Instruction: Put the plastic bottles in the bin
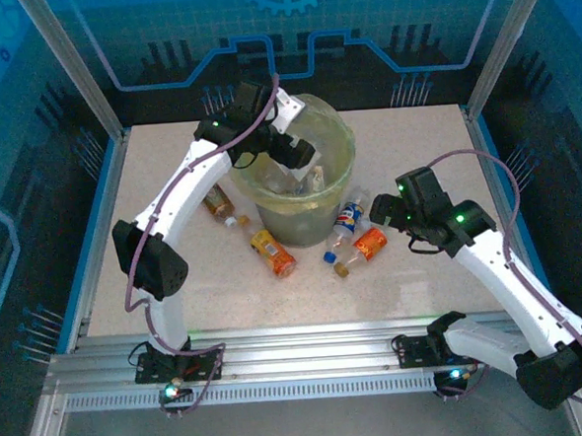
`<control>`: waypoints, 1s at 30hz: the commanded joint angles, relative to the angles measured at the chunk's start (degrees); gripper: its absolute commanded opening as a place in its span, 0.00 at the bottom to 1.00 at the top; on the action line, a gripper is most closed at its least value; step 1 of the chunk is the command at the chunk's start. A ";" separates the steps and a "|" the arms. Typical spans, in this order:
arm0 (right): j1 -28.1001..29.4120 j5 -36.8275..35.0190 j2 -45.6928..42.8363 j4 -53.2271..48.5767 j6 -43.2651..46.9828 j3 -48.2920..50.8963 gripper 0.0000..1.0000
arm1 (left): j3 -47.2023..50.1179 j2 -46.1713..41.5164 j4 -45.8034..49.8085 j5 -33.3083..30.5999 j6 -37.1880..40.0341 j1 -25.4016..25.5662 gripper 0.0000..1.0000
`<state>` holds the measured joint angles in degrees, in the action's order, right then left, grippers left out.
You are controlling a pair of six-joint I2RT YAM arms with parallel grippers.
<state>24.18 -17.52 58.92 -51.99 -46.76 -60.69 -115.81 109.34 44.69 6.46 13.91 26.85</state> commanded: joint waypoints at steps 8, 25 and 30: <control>-1.32 0.20 -0.03 0.21 -1.58 2.02 1.00 | 0.26 -1.43 -6.03 -0.02 -8.11 0.55 0.66; -8.09 11.75 0.53 8.28 -2.94 9.97 1.00 | 14.11 -18.47 -12.61 -8.13 -19.49 0.53 0.81; -7.95 13.84 2.04 10.81 -4.17 14.01 1.00 | 23.21 -27.26 -17.09 -10.79 -22.22 0.47 0.99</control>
<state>16.71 -6.48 60.01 -43.46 -49.39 -48.64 -96.86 86.02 31.40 -1.30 -5.26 26.85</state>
